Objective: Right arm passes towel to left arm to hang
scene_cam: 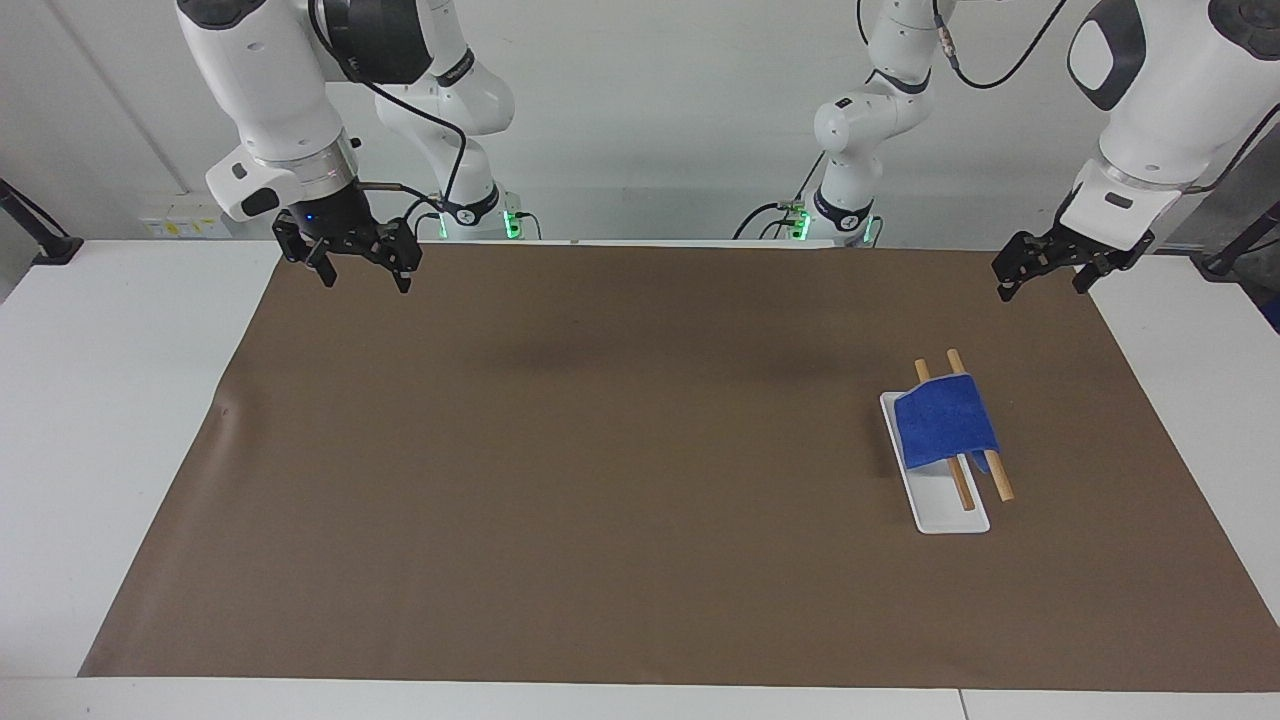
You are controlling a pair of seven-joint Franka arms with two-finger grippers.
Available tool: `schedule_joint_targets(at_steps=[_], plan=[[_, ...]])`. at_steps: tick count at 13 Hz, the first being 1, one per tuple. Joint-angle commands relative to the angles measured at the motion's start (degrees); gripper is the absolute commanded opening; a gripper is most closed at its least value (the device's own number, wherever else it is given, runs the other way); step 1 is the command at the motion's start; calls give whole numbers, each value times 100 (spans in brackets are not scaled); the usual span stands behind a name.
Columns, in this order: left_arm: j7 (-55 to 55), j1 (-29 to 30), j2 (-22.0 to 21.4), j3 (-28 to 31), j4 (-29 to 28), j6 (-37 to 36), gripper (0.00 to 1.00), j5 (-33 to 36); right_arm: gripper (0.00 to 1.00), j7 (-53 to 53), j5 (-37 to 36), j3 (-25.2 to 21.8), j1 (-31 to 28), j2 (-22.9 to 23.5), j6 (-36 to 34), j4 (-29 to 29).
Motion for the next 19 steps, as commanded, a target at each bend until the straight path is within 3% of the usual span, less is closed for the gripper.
schedule_joint_targets(at_steps=[1, 7, 8, 11, 12, 19], plan=[[44, 50, -185, 12, -206, 132, 100, 43, 100, 15, 104, 30, -54, -109, -46, -83], [52, -55, -185, 47, -214, 45, 100, 61, 100, 15, 104, 30, -54, -101, -54, -91], [52, -204, -228, 335, -258, -43, 100, 70, 100, 15, 104, 30, -54, -109, -46, -92], [44, -1764, -255, 1959, -241, 44, 100, 70, 100, 15, 104, 30, -54, -109, -46, -91], [44, -1987, -264, 2155, -232, 44, 100, 70, 100, 15, 104, 30, -54, -101, -54, -83], [44, -2112, -281, 2165, -285, 44, 100, 43, 100, 15, 104, 30, -54, -109, -46, -83]])
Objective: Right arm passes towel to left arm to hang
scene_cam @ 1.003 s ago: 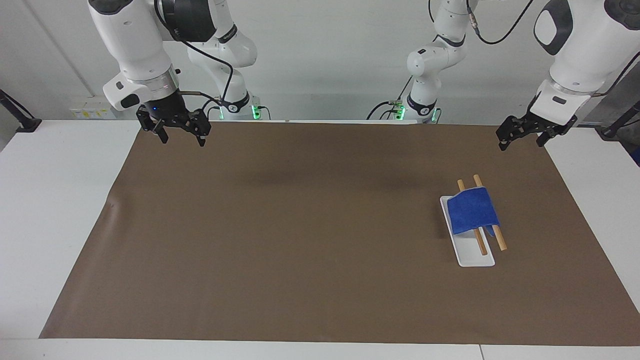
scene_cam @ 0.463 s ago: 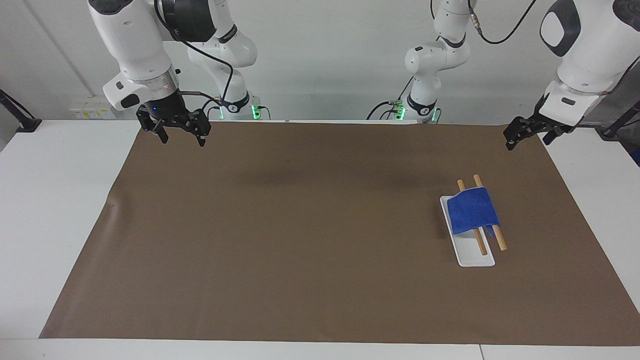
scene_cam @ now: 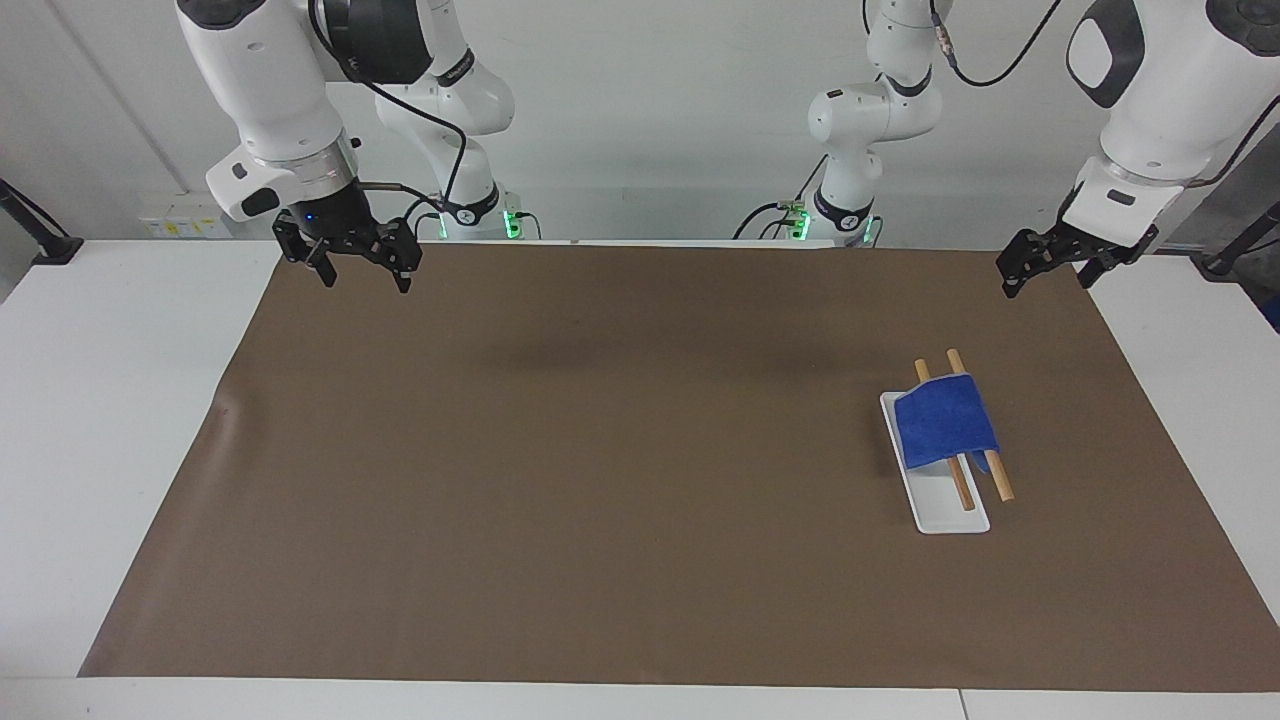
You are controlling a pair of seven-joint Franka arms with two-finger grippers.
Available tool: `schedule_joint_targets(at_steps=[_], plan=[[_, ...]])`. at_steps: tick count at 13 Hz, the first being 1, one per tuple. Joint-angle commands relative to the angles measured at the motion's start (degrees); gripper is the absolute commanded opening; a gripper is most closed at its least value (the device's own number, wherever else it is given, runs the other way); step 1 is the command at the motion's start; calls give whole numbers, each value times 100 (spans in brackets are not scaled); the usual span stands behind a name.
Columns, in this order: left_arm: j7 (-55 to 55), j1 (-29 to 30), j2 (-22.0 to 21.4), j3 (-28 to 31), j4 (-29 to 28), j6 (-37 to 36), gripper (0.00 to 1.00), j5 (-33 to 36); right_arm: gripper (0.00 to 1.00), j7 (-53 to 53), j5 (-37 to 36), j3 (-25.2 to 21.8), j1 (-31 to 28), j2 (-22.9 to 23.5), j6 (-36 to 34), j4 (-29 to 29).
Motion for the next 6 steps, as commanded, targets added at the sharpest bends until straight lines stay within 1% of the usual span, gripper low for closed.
schedule_joint_targets(at_steps=[1, 4, 6], plan=[[32, -244, -161, 174, -200, 57, 100, 43, 100, 15, 113, 30, -54, -100, -54, -91], [23, -455, -239, 262, -323, 39, 100, 34, 100, 15, 104, 30, -54, -100, -45, -91], [41, -788, -266, 647, -367, 65, 100, 34, 100, 15, 104, 30, -54, -109, -45, -82]])
